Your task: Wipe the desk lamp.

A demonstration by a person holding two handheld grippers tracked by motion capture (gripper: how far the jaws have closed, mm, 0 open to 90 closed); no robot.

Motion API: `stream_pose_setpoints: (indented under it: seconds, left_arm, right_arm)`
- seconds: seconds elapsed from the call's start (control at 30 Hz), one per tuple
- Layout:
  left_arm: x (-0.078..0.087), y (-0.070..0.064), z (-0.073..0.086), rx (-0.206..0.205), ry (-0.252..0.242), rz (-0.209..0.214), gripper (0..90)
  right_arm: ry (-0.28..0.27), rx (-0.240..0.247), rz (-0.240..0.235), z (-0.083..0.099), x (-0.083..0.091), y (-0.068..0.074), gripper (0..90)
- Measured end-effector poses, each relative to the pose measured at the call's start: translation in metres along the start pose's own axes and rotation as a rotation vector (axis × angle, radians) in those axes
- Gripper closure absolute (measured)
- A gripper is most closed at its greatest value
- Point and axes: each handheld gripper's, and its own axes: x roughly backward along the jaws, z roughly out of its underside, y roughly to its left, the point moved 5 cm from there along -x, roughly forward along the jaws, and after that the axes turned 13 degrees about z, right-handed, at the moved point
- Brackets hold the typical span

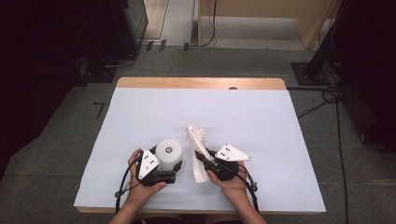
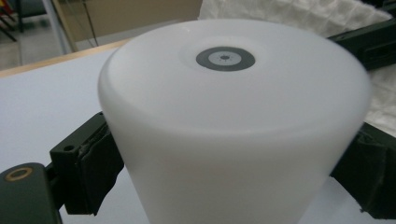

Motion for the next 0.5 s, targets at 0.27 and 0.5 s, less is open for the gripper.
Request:
stream_pose_setpoints:
  seconds: [0.27, 0.5]
  left_arm:
    - [-0.005, -0.004, 0.000, 0.045, 0.031, -0.062, 8.5]
    - [0.005, -0.001, -0.010, -0.002, -0.014, 0.062, 8.6]
  right_arm:
    - [0.100, 0.005, -0.002, 0.016, -0.012, 0.007, 72.3]
    - [0.119, 0.035, -0.067, 0.018, -0.014, 0.028, 72.2]
